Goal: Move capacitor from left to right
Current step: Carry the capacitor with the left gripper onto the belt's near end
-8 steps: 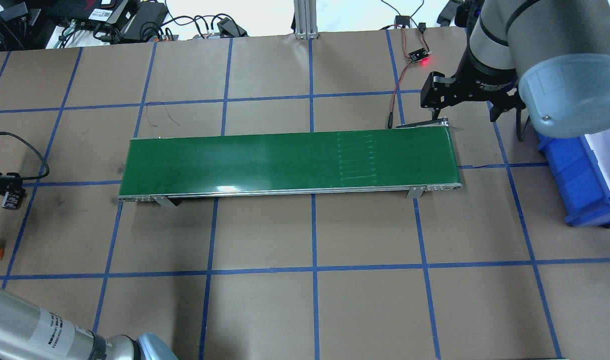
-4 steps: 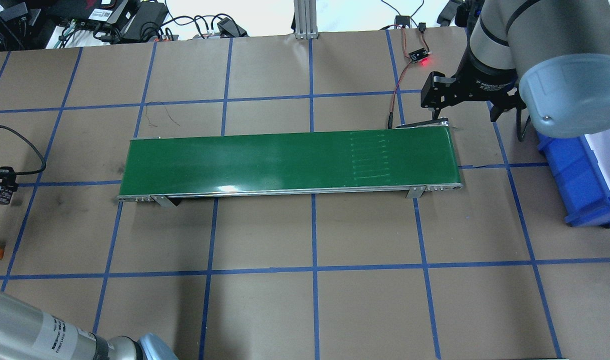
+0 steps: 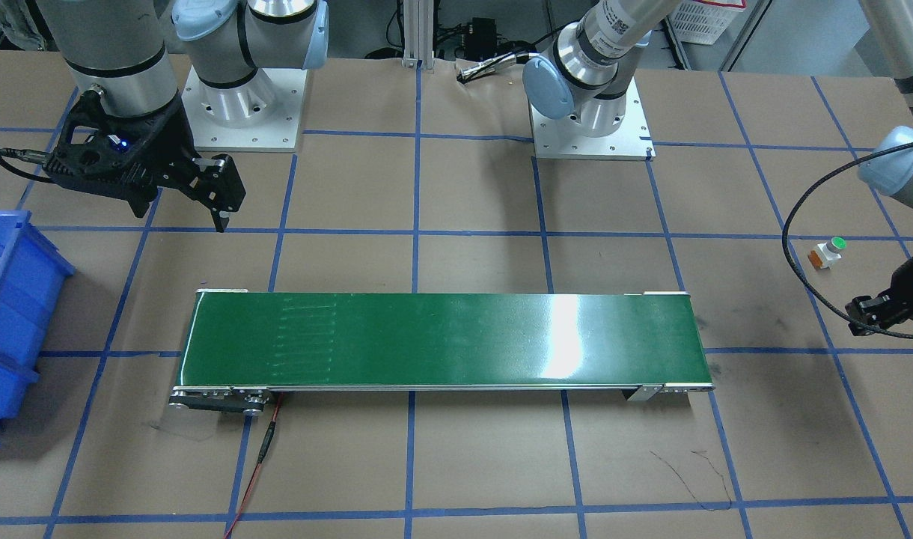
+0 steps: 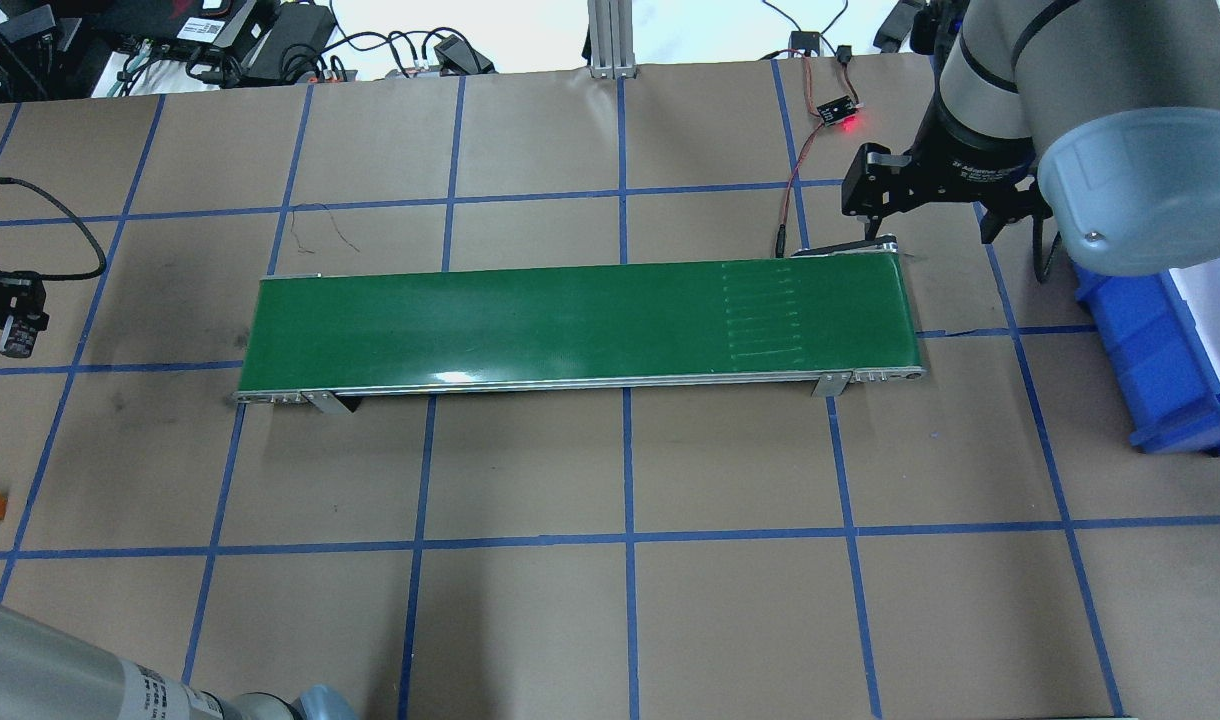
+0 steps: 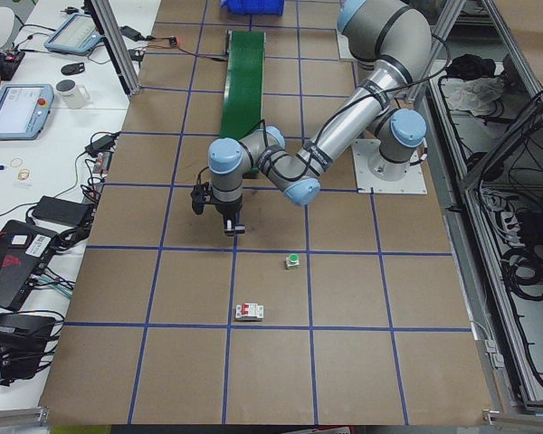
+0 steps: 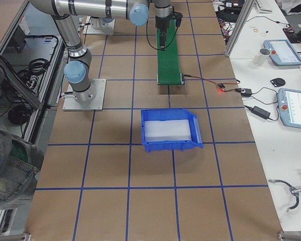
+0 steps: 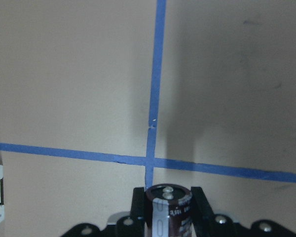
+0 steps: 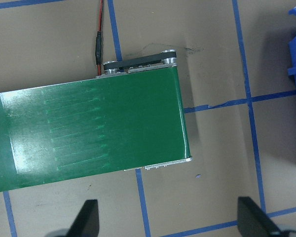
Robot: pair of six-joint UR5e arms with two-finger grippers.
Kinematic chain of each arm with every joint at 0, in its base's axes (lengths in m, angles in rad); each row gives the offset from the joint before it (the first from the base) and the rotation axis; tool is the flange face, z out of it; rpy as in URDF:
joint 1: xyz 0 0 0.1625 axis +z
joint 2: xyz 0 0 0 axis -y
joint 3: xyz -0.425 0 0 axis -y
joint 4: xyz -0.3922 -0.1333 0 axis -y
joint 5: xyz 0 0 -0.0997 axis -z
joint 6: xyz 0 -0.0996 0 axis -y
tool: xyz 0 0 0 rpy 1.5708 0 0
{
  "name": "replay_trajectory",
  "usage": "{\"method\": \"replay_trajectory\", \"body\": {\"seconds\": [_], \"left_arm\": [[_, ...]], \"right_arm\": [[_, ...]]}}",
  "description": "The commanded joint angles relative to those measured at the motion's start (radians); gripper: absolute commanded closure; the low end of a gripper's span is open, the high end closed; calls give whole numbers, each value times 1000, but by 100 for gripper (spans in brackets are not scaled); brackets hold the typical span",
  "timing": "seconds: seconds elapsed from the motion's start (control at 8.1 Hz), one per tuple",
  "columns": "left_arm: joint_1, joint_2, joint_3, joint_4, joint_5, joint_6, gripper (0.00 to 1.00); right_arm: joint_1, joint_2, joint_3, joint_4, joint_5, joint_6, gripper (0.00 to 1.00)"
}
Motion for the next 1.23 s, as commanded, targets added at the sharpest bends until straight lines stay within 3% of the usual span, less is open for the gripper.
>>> {"method": "replay_trajectory", "body": {"seconds": [0.0,0.25,0.74,1.11], "left_arm": [[-101,80,34,-25,-15,56,100],[-169,111,34,-47,-117,95,100],[-390,120,37,-193,-96,-86,100],[-421,105,30,-293,-101,-232,100]], "right_arm": [[0,1,-1,0,0,0,0],[1,1,-1,0,0,-2,0],[0,1,-1,0,0,-2,0],[0,1,-1,0,0,-2,0]]}}
